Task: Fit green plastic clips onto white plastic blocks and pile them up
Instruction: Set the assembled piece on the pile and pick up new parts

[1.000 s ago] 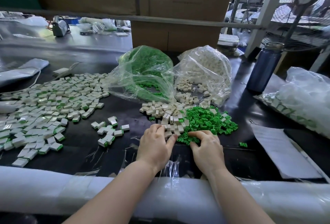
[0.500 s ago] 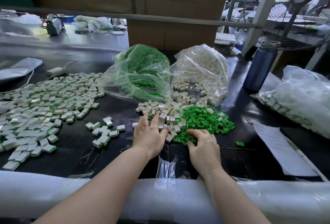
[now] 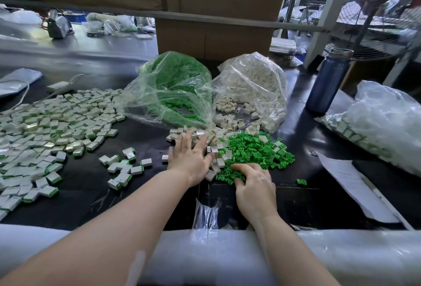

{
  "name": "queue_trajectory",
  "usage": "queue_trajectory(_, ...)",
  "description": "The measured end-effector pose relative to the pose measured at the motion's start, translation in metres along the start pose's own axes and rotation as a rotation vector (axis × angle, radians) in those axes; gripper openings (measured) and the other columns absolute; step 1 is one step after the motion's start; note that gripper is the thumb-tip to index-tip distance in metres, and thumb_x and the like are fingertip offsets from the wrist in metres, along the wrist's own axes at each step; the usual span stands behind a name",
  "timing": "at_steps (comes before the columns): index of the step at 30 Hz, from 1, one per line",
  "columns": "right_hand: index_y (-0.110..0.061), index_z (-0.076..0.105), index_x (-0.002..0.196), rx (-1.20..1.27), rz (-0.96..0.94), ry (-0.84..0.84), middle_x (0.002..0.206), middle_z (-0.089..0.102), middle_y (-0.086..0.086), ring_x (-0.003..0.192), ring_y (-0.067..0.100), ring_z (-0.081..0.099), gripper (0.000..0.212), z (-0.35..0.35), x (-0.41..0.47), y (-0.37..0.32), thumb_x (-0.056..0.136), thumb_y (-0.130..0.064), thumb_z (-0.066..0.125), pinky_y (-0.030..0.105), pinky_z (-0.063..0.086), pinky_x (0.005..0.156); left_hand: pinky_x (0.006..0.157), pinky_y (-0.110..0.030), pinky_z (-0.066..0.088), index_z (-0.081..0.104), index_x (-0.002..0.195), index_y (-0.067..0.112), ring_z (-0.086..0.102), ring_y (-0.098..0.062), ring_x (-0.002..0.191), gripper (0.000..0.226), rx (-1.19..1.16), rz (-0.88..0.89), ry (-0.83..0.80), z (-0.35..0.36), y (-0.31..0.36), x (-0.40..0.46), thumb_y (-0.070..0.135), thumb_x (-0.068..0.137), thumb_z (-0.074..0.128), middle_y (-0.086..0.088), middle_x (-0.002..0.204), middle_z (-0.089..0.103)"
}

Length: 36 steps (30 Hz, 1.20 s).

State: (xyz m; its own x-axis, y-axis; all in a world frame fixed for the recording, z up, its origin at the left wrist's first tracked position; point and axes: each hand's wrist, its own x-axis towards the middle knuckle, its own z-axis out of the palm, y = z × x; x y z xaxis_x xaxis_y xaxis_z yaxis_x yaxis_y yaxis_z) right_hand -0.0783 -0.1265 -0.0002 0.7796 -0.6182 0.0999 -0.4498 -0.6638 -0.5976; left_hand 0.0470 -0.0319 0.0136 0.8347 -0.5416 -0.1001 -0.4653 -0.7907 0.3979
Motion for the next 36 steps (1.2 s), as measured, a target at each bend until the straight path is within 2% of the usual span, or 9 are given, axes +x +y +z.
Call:
queue_trajectory(10, -0.038, 0.057, 0.122, -0.039, -0.014, -0.001, 0.128, 0.048, -0.013, 0.121, 0.012, 0.035, 0.039, 0.002, 0.001, 0.0, 0.092, -0.014, 0.047, 0.031, 0.025, 0.102, 0.112, -0.051, -0.011, -0.003, 0.14, 0.056, -0.024, -0.028, 0.141, 0.051, 0.039, 0.007, -0.061, 0.004, 0.005, 0.011, 0.051, 0.097, 0.025, 0.004, 0.153, -0.026)
queue_trajectory(17, -0.039, 0.057, 0.121, -0.062, -0.025, 0.022, 0.126, 0.048, -0.015, 0.118, 0.01, 0.035, 0.038, 0.004, 0.002, 0.0, 0.093, -0.016, 0.047, 0.029, 0.023, 0.099, 0.112, -0.053, -0.008, 0.011, 0.139, 0.056, -0.017, -0.026, 0.143, 0.046, 0.058, 0.047, -0.016, 0.011, 0.002, 0.013, 0.056, 0.095, 0.026, 0.009, 0.157, -0.011)
queue_trajectory(20, -0.039, 0.057, 0.12, -0.066, -0.023, 0.019, 0.126, 0.048, -0.015, 0.119, 0.01, 0.035, 0.037, 0.004, 0.002, 0.0, 0.093, -0.016, 0.047, 0.03, 0.024, 0.099, 0.115, -0.05, -0.004, 0.021, 0.14, 0.051, -0.009, -0.025, 0.143, 0.045, 0.036, 0.066, 0.026, 0.016, 0.0, 0.013, 0.054, 0.095, 0.028, 0.013, 0.156, -0.001)
queue_trajectory(23, -0.038, 0.059, 0.119, -0.056, -0.015, 0.025, 0.126, 0.048, -0.015, 0.119, 0.01, 0.035, 0.036, 0.003, 0.002, -0.001, 0.093, -0.016, 0.047, 0.03, 0.024, 0.099, 0.117, -0.043, -0.002, 0.027, 0.139, 0.045, -0.006, -0.024, 0.143, 0.044, 0.045, 0.106, 0.062, 0.019, -0.001, 0.011, 0.051, 0.096, 0.028, 0.009, 0.156, 0.006)
queue_trajectory(27, -0.035, 0.061, 0.117, -0.019, -0.009, 0.033, 0.125, 0.051, -0.013, 0.119, 0.012, 0.038, 0.034, 0.001, 0.002, -0.001, 0.093, -0.015, 0.048, 0.031, 0.026, 0.099, 0.117, -0.038, -0.004, 0.026, 0.141, 0.037, -0.005, -0.02, 0.144, 0.043, 0.09, 0.156, 0.087, 0.021, 0.001, 0.003, 0.044, 0.099, 0.024, 0.002, 0.156, 0.009)
queue_trajectory(31, -0.032, 0.063, 0.116, -0.015, -0.004, 0.039, 0.124, 0.052, -0.011, 0.119, 0.014, 0.039, 0.032, 0.0, 0.001, -0.002, 0.093, -0.015, 0.048, 0.032, 0.029, 0.1, 0.115, -0.03, 0.002, 0.03, 0.14, 0.035, 0.01, -0.022, 0.139, 0.041, 0.007, 0.132, 0.126, 0.022, 0.005, -0.013, 0.039, 0.099, 0.026, -0.001, 0.151, 0.019)
queue_trajectory(36, -0.029, 0.064, 0.115, -0.004, -0.003, 0.04, 0.124, 0.054, -0.009, 0.119, 0.016, 0.04, 0.031, -0.001, 0.0, -0.002, 0.092, -0.014, 0.049, 0.034, 0.03, 0.101, 0.112, -0.027, -0.003, 0.029, 0.142, 0.031, 0.006, -0.02, 0.139, 0.042, -0.069, 0.088, 0.117, 0.02, 0.01, -0.03, 0.038, 0.1, 0.026, -0.002, 0.151, 0.016)
